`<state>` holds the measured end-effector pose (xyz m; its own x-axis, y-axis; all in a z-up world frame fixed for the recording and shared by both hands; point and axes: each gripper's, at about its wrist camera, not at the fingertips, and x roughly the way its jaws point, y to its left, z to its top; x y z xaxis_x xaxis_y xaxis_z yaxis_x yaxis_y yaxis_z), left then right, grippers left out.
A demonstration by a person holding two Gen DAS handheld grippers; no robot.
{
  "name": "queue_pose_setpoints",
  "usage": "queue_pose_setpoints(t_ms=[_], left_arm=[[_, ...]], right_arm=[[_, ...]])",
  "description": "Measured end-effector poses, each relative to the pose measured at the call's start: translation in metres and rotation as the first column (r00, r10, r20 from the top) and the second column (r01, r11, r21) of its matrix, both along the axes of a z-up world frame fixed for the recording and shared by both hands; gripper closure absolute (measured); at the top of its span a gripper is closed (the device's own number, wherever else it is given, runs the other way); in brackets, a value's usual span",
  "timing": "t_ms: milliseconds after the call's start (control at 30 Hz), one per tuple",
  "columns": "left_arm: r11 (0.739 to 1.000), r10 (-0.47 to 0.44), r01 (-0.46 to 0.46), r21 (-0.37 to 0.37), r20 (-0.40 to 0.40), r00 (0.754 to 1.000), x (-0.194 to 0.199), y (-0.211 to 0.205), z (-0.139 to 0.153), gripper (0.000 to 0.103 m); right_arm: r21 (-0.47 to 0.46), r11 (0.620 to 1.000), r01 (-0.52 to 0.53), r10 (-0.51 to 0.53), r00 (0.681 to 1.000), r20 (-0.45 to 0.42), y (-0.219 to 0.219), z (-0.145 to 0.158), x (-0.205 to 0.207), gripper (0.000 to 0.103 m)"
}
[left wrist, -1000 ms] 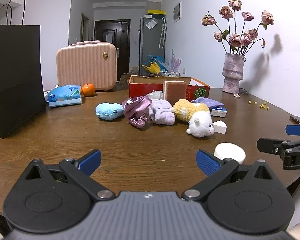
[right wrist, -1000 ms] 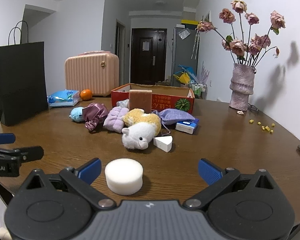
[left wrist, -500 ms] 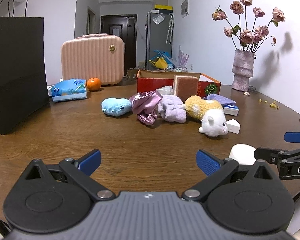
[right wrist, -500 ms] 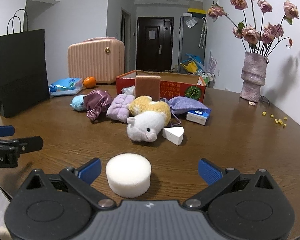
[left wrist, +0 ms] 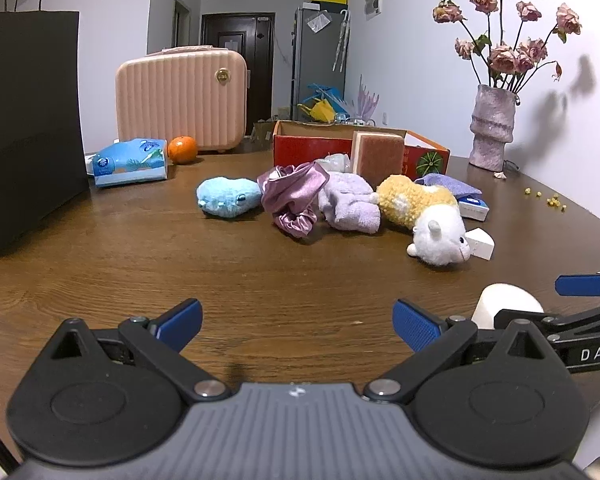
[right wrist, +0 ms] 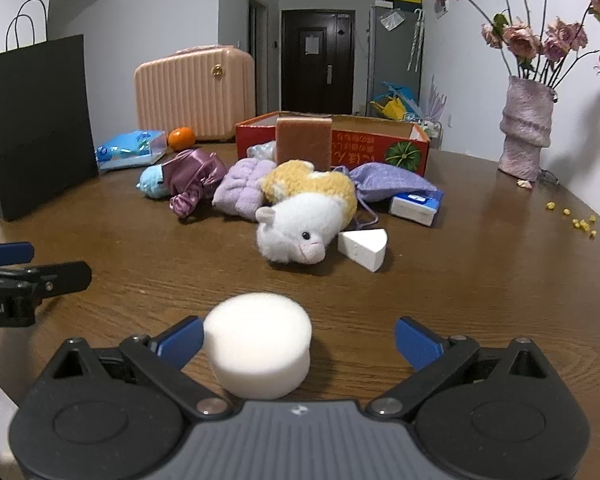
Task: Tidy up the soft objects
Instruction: 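Move the right tool to the white round sponge and close on it, then carry the white sponge with the right tool while the left tool grasps the plush toy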
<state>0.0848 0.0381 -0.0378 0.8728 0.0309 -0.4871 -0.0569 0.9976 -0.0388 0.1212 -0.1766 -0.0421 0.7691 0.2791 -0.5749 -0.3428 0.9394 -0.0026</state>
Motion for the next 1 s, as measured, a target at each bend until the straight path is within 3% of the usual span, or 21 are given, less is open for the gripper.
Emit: queue_pose_setpoints(t_ms=[200, 467, 767, 1000], left_arm=[[1.000, 0.000, 0.000, -0.003, -0.014, 1.000, 0.005, 0.000, -0.004, 0.000], [1.000, 0.002, -0.002, -0.004, -0.021, 1.000, 0.009, 0.000, -0.005, 0.000], [1.000, 0.003, -0.003, -0.002, -0.022, 1.000, 0.012, -0.001, -0.004, 0.000], [1.000, 0.000, 0.000, 0.002, -0.013, 1.000, 0.018, -0.005, 0.001, 0.000]], right_arm=[[-0.017, 0.999, -0.027, 0.026, 0.999, -0.025, 0.008, -0.007, 0.008, 0.013], [-0.025, 0.996, -0.080, 0.079, 0.996, -0.048, 0.017, -0.014, 0.013, 0.045], [-0.009, 0.995, -0.096, 0.095, 0.995, -0.039, 0.016, -0.013, 0.016, 0.047], [0.027, 0.997, -0.074, 0.072, 0.996, 0.045, 0.003, 0.005, 0.018, 0.047]])
